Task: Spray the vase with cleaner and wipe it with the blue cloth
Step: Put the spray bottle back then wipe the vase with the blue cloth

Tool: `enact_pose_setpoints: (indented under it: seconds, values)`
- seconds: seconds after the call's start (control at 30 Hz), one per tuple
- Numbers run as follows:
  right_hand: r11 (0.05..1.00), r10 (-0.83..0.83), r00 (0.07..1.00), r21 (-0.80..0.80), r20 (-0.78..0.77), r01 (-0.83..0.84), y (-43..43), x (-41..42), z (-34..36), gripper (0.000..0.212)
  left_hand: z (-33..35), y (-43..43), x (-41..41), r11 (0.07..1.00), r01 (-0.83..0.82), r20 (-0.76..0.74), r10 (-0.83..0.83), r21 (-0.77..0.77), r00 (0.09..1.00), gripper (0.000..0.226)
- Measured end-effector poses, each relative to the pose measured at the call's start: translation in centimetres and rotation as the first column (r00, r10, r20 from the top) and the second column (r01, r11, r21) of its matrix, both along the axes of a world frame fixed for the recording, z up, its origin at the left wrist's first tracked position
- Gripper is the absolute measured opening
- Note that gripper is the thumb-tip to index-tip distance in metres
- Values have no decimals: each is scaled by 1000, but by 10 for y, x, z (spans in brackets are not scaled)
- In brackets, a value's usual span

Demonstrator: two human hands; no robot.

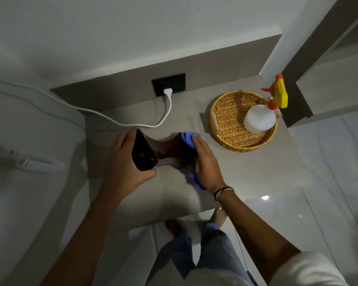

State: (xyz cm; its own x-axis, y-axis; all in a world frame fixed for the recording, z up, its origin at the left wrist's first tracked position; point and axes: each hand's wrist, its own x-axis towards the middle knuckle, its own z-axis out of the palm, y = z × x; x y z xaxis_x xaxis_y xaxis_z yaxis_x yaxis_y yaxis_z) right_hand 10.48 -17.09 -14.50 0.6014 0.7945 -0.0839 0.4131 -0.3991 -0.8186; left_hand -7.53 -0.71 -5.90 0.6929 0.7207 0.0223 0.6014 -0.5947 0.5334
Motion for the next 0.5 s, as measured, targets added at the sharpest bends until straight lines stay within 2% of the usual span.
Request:
enact_pose_setpoints:
  seconds: [0.07, 0.1, 0.17, 0.23, 0.3, 0.4, 0.43, 0.5]
  values:
    - [983, -165, 981, 67, -98, 172, -3, 4, 5, 64, 0, 2, 0, 988, -89, 77, 99, -125, 992, 101]
    - [970, -215, 957, 70, -196, 232, -4, 5, 8, 64, -1, 3, -1, 968, -133, 104, 157, -212, 982, 97]
    - [948, -258, 860, 58, -441, 314, -2, 9, 11, 60, -3, 5, -3, 903, -202, 120, 264, -378, 957, 103]
    - [922, -281, 742, 43, -609, 384, 3, 12, 15, 55, -6, 6, -4, 856, -216, 115, 302, -470, 946, 109]
    - [899, -289, 642, 30, -710, 438, 10, 14, 19, 52, -10, 9, -4, 861, -161, 111, 242, -482, 964, 106]
    - [899, -302, 579, -23, -757, 438, 17, 25, 19, 52, -13, 11, -8, 893, -75, 50, 108, -443, 993, 106]
    - [899, -319, 570, -50, -758, 436, 19, 29, 19, 51, -13, 10, -11, 893, -43, 28, 62, -449, 998, 113]
    - [897, -345, 558, -91, -755, 432, 21, 35, 18, 47, -14, 4, -18, 891, 26, -7, -33, -454, 999, 141]
